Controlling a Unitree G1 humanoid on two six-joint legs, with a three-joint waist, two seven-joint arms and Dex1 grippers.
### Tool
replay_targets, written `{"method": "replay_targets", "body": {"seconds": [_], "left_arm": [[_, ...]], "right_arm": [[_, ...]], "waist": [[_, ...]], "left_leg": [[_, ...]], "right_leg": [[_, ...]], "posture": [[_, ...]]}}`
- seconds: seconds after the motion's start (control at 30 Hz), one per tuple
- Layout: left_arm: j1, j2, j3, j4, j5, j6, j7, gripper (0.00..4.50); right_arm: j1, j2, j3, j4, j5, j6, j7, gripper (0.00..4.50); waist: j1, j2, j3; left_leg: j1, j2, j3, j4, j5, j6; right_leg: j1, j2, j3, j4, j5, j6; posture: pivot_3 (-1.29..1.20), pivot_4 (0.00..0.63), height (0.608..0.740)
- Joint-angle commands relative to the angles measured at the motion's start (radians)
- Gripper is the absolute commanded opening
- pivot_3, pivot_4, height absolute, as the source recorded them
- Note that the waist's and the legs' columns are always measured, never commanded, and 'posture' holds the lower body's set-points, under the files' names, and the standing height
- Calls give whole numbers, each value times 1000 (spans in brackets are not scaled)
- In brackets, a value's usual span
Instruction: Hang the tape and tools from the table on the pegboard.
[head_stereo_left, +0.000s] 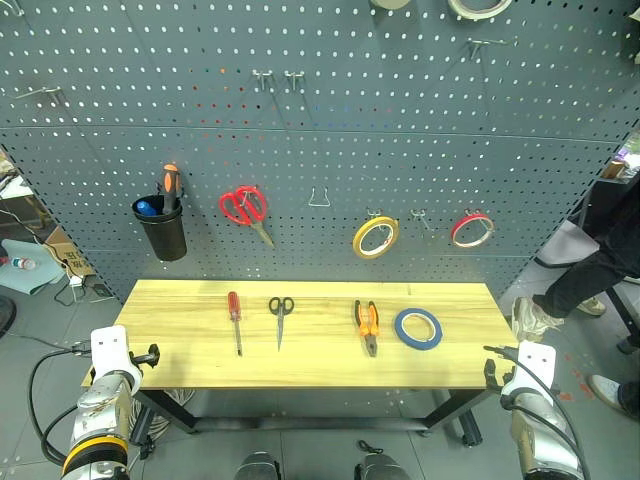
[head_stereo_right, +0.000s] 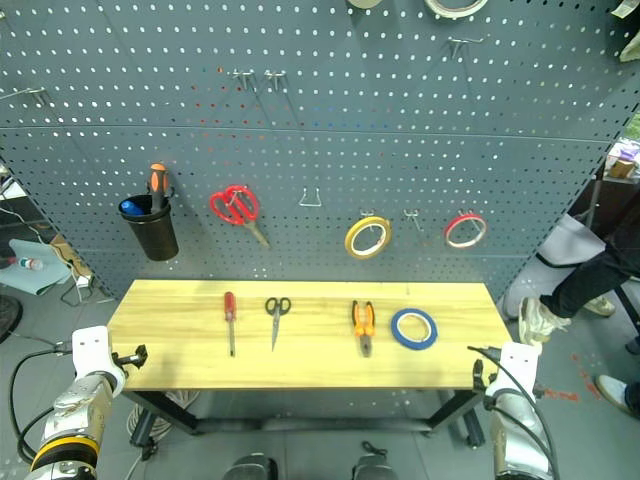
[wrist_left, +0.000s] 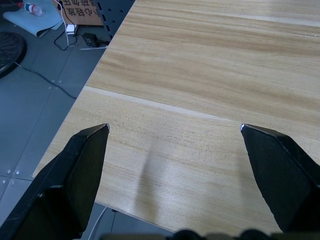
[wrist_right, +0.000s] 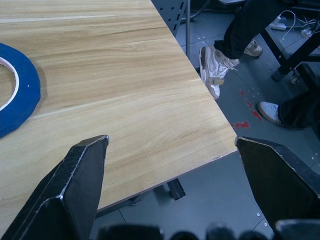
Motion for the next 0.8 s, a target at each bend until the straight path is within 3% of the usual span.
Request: {"method": "replay_targets", "body": {"seconds": [0.03, 0.23, 0.33, 0.43, 0.6, 0.8], "left_arm": [[-13, 9, 3, -28, -7, -14, 1, 4486], [13, 1, 1, -94, -16, 3, -15, 4486], [53, -3, 0, -225, -57, 50, -80, 4486], [128, 14, -25, -441, -128, 173, -192, 4486], [255, 124, -77, -856, -274, 357, -412, 4486], [150, 226, -210, -1123, -426, 491, -602, 4486]], "right_arm": [[-9, -6, -4, -33, 1, -8, -6, 4500], [8, -27, 35, -71, -27, 4, 20, 4500], [10, -67, 79, -112, -46, 17, 79, 4500], [13, -124, 123, -201, -52, 53, 156, 4500], [14, -253, 192, -328, -29, 176, 342, 4500], [-87, -400, 269, -367, 23, 260, 588, 4500]], "waist": [[0, 0, 0], [2, 0, 0], [4, 0, 3], [5, 4, 31], [12, 1, 87], [32, 10, 170]], "left_leg": [[0, 0, 0, 0, 0, 0], [0, 0, 0, 0, 0, 0], [0, 0, 0, 0, 0, 0], [0, 0, 0, 1, 0, 0], [1, 1, 0, 1, 0, 0], [-4, -1, -1, 9, 0, 0]], "right_leg": [[0, 0, 0, 0, 0, 0], [0, 0, 0, 0, 0, 0], [-1, 0, 0, 0, 0, 0], [-1, -1, 2, 0, 0, 0], [-2, 0, 3, 3, -1, -1], [-3, -1, 7, -1, -1, -1]], "posture": [[144, 0, 740], [157, 18, 740], [168, 75, 740], [169, 107, 740], [195, 199, 740], [179, 283, 740]]}}
